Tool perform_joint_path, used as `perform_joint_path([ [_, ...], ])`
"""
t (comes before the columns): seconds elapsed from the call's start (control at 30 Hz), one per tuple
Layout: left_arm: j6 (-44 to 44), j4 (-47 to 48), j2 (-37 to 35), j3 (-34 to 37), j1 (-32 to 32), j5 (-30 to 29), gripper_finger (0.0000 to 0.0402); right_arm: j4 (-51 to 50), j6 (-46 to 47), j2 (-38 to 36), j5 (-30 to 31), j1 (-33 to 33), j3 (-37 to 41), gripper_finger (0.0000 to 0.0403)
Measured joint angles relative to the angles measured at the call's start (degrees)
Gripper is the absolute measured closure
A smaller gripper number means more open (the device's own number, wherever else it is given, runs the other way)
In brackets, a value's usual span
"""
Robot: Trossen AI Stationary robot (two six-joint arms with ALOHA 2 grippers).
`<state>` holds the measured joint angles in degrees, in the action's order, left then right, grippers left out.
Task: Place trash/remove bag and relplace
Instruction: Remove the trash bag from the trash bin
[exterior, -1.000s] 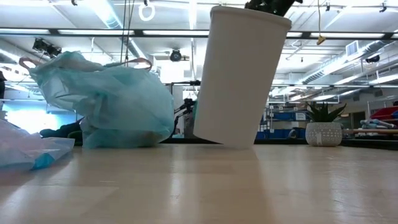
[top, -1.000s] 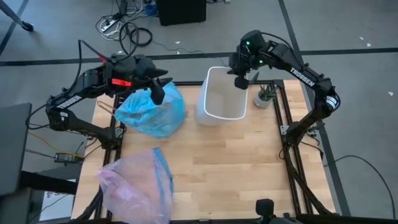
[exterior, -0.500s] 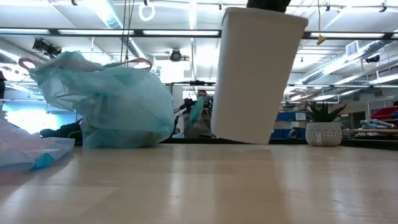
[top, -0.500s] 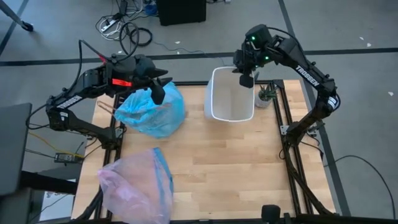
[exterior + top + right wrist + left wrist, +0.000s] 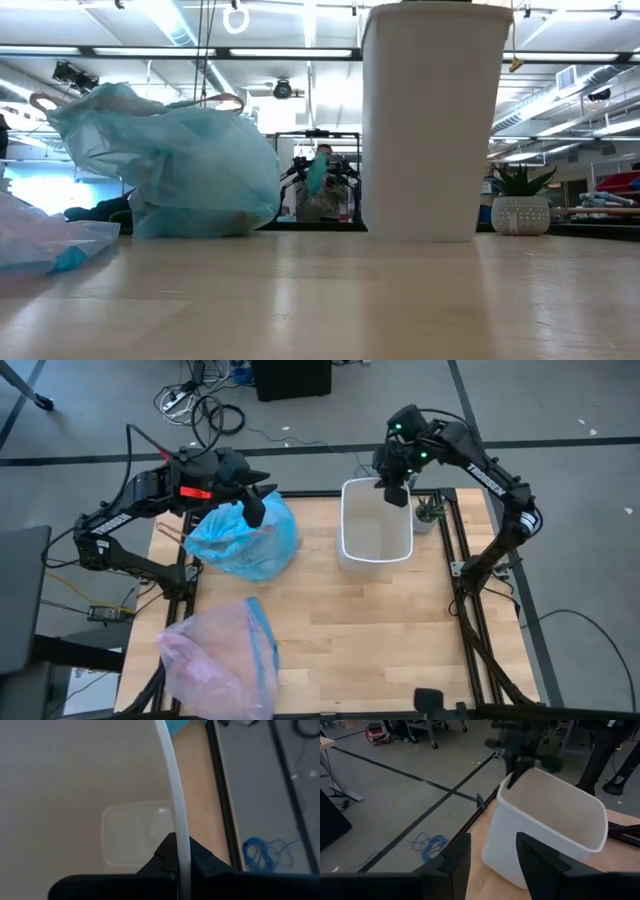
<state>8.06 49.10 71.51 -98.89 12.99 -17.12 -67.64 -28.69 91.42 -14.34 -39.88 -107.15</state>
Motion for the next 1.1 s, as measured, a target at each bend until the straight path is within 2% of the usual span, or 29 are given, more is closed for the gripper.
perform_joint_path([
  [0.17, 1.6, 0.1, 0.0, 0.1, 0.0, 1.2, 0.0237, 0.0, 0.5, 4.1, -1.2, 0.1, 0.0, 0.0402],
  [0.27, 2.8, 1.7, 0.0, 0.2, -0.4, 1.8, 0.0237, 0.3, 0.6, 5.1, -0.7, 0.2, 0.0, 0.0386],
  [0.37, 3.7, 4.7, 0.0, 0.2, -1.2, 1.2, 0.0237, 1.8, 0.5, 4.8, -0.4, 0.3, -0.1, 0.0352],
  [0.53, 6.6, 9.5, 0.1, 0.2, -1.5, 0.2, 0.0237, 3.1, 0.0, 2.7, -0.3, 0.3, -2.2, 0.0270],
  [0.73, 9.0, 9.8, 0.1, -0.9, -2.9, -0.4, 0.0237, 3.2, 5.0, -0.4, 1.9, 1.2, -10.2, 0.0199],
  [0.83, 12.9, 10.9, 0.0, -2.0, -3.4, -0.7, 0.0237, 4.3, 10.5, -2.8, 1.9, 2.3, -15.2, 0.0190],
  [0.93, 17.8, 17.0, 0.0, -2.1, -3.5, 2.3, 0.0237, 5.3, 16.5, -5.8, -1.0, 3.8, -18.0, 0.0195],
  [1.1, 25.5, 24.3, 1.5, -2.1, -9.0, 5.9, 0.0239, 6.9, 21.6, -11.9, -3.9, 8.0, -18.6, 0.0214],
])
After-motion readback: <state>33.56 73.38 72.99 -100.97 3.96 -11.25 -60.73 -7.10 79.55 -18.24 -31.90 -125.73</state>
